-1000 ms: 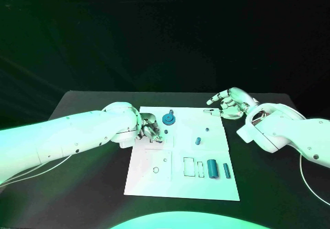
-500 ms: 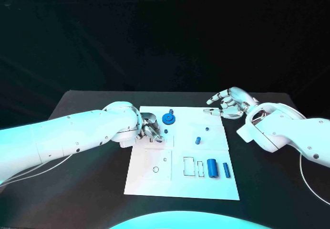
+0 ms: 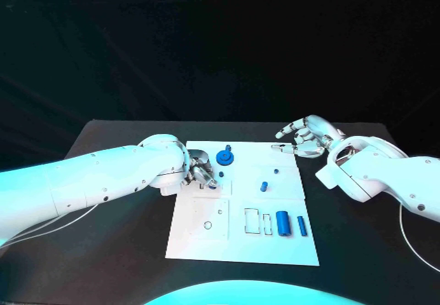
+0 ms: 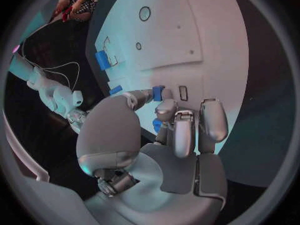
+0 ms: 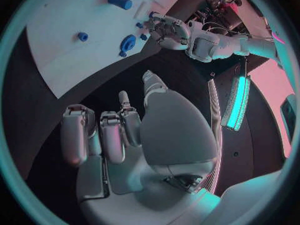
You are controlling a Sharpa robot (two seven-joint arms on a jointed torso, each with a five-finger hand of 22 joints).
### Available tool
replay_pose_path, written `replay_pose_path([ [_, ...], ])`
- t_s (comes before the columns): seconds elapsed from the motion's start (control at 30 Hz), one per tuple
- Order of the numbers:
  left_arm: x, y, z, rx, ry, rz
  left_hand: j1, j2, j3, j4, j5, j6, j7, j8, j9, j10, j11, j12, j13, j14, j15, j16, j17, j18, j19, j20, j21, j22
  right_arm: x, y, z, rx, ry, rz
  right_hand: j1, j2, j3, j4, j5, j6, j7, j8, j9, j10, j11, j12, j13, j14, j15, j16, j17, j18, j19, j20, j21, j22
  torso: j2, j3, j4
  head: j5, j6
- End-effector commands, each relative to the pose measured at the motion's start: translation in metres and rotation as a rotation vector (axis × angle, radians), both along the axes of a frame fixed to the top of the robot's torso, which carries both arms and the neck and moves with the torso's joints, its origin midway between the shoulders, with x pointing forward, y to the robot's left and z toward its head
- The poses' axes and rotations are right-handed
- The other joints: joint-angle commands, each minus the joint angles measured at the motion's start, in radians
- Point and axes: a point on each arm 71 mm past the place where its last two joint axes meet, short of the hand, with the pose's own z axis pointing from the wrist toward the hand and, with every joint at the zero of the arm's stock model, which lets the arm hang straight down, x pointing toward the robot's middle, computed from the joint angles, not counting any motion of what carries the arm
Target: Assemble the parts on the task board
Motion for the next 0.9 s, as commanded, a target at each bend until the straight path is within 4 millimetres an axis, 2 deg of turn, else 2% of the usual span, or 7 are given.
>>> replay_pose_path([
  [0.03, -0.0024, -0.0031, -0.0027, 0.000, 0.029, -0.015, -0.016, 0.002, 0.089, -0.080, 0.000, 0.043, -0.037, 0.005, 0.000, 0.007, -0.002, 0.005, 0.001, 0.103, -0.007, 0.006, 0.249, -0.019, 0.007, -0.003, 0.006, 0.001, -0.0005, 0.0014, -0.0003, -0.008, -0.002, 0.018, -0.002, 0.005, 0.005, 0.002, 0.005, -0.004, -0.003, 0.002, 0.001, -0.009, -0.001, -0.003, 0.093, 0.091, -0.009, -0.007, 0.205, -0.013, 0.039, -0.006, -0.004, 0.167, 0.000, -0.0004, 0.0000, -0.001, 0.001],
  [0.33, -0.0004, -0.0023, -0.0030, -0.001, 0.023, -0.005, -0.064, 0.010, 0.075, -0.059, -0.004, 0.050, -0.039, 0.005, 0.004, 0.009, -0.005, 0.006, 0.002, 0.103, -0.009, 0.006, 0.249, -0.019, 0.008, -0.005, 0.006, 0.002, -0.0005, 0.0011, -0.0002, -0.007, -0.003, 0.017, -0.002, 0.004, 0.005, 0.002, 0.005, -0.004, -0.003, 0.003, 0.001, -0.009, -0.001, -0.003, 0.092, 0.091, -0.009, -0.007, 0.205, -0.013, 0.039, -0.006, -0.005, 0.167, 0.000, -0.0007, 0.0008, -0.002, 0.003],
  [0.6, 0.0011, -0.0017, -0.0033, 0.001, 0.021, -0.001, -0.068, 0.015, 0.073, -0.057, -0.004, 0.051, -0.040, 0.005, 0.004, 0.008, -0.005, 0.006, 0.001, 0.103, -0.009, 0.006, 0.249, -0.019, 0.008, -0.005, 0.005, 0.002, -0.0005, 0.0010, -0.0003, -0.008, -0.002, 0.017, -0.003, 0.004, 0.004, 0.002, 0.005, -0.005, -0.003, 0.003, 0.001, -0.009, -0.001, -0.004, 0.092, 0.090, -0.009, -0.007, 0.204, -0.013, 0.038, -0.006, -0.006, 0.167, 0.000, -0.0007, -0.0001, -0.003, 0.004],
  [0.73, 0.0018, -0.0022, -0.0033, 0.001, 0.017, 0.002, -0.051, 0.036, 0.081, -0.079, -0.004, 0.050, -0.043, 0.005, 0.008, 0.008, -0.008, 0.005, 0.000, 0.103, -0.011, 0.006, 0.248, -0.019, 0.009, -0.007, 0.005, 0.003, -0.0005, 0.0010, -0.0003, -0.008, -0.001, 0.017, -0.003, 0.004, 0.004, 0.002, 0.005, -0.005, -0.003, 0.003, 0.001, -0.009, -0.001, -0.004, 0.092, 0.090, -0.009, -0.007, 0.204, -0.013, 0.038, -0.006, -0.006, 0.167, 0.001, -0.0008, 0.0001, -0.004, 0.004],
  [0.9, 0.0022, -0.0027, -0.0033, 0.000, 0.015, 0.003, -0.035, 0.050, 0.088, -0.099, -0.004, 0.048, -0.042, 0.006, 0.011, 0.008, -0.008, 0.004, -0.001, 0.103, -0.012, 0.005, 0.247, -0.020, 0.010, -0.007, 0.005, 0.004, -0.0005, 0.0009, -0.0003, -0.008, -0.001, 0.018, -0.003, 0.004, 0.004, 0.002, 0.005, -0.005, -0.003, 0.003, 0.001, -0.009, -0.001, -0.004, 0.092, 0.090, -0.009, -0.007, 0.204, -0.013, 0.038, -0.006, -0.006, 0.167, 0.000, -0.0007, 0.0002, -0.004, 0.003],
])
